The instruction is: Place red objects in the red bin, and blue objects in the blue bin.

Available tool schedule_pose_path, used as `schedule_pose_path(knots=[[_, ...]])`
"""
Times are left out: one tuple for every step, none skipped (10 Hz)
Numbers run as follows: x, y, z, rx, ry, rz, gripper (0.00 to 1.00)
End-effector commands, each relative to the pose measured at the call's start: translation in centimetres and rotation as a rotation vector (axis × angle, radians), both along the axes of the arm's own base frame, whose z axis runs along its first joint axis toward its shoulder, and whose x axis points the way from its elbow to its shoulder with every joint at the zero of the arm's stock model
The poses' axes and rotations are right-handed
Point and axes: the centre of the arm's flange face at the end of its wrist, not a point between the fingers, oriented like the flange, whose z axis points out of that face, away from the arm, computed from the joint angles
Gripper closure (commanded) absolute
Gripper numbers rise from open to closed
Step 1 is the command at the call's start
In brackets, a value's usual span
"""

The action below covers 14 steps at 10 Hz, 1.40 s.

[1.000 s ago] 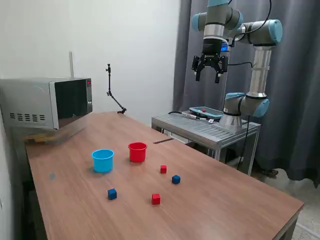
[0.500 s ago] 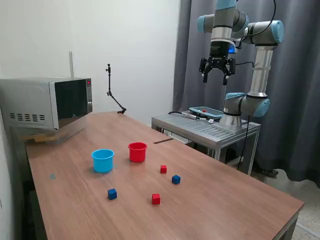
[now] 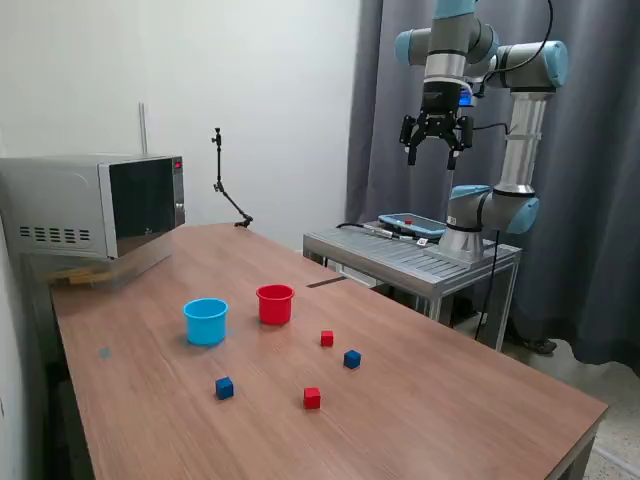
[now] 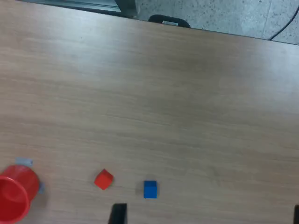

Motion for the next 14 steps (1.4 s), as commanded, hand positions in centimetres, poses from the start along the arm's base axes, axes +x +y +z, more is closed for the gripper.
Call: schedule_pose_path(knots=[[0.0, -0.2, -0.1, 0.000, 0.001, -0.002, 0.00], [-0.1, -0.2, -0.1, 0.000, 0.001, -0.004, 0.00], [0.0, -0.9, 0.1, 0.001, 0.005, 0.011, 0.00], [-0.1, -1.5, -0.3, 0.004, -0.002, 0.023, 0.00], [-0.5, -1.5, -1.0, 0.008, -0.014, 0.022, 0.00], [-1.1, -1.4, -1.3, 0.009, -0.020, 0.020, 0.00], [-1.9, -1.2, -0.9, 0.010, -0.011, 0.016, 0.00], [-2.3, -1.2, -0.9, 0.010, -0.013, 0.013, 0.00], [-2.7, -1.2, -0.8, 0.009, -0.010, 0.013, 0.00], [-3.1, -1.1, -0.6, 0.012, -0.005, 0.011, 0.00], [-3.2, -1.1, -0.5, 0.017, -0.003, 0.011, 0.00], [-3.4, -1.0, -0.5, 0.017, -0.004, 0.011, 0.00], [-3.4, -1.0, -0.5, 0.018, -0.004, 0.009, 0.00], [-3.5, -1.0, -0.4, 0.018, -0.003, 0.010, 0.00]])
